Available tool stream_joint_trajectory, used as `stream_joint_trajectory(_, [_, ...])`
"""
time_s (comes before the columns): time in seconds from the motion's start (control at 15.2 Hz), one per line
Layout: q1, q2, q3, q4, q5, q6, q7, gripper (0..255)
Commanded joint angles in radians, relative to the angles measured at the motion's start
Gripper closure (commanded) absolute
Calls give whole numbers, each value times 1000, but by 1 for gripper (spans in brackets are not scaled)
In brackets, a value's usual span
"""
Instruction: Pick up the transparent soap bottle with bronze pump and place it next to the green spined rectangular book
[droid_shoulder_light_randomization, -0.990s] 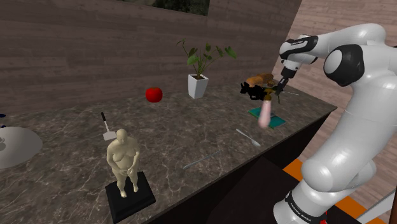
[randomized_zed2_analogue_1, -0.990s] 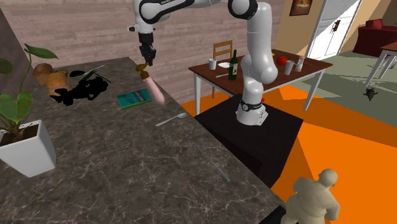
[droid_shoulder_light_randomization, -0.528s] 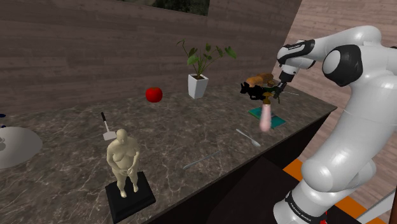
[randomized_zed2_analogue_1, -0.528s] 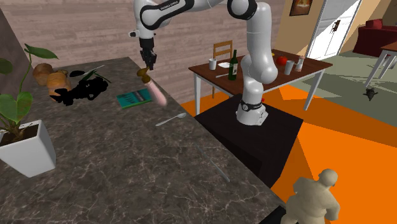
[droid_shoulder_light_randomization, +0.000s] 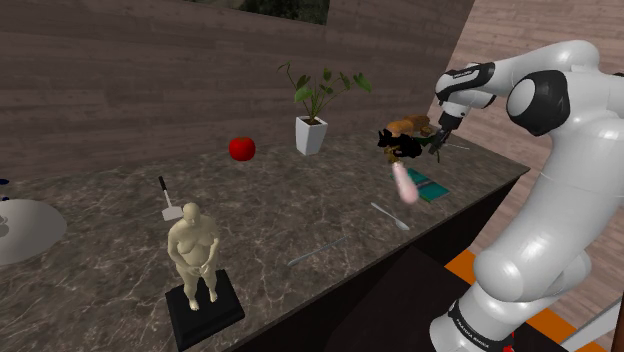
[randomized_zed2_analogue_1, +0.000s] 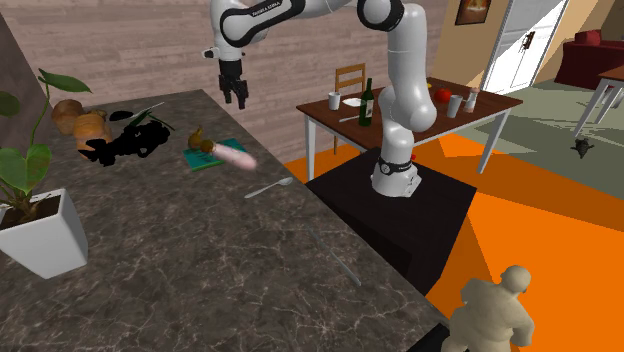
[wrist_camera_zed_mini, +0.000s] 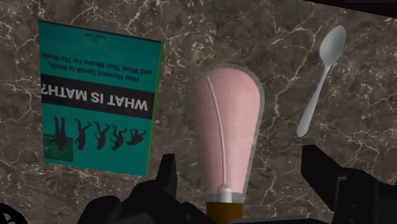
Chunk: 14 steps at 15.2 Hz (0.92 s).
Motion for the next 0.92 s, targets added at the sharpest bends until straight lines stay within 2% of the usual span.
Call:
stream_joint_trajectory(0.0, [0,0,0,0,0,0,0,0])
stream_joint_trajectory(0.07, [0,0,0,0,0,0,0,0])
stream_joint_trajectory(0.33, [-1,-22,-5,101,-15,-120,10,0])
stream_joint_trajectory(0.86, [-1,-22,-5,101,-15,-120,10,0])
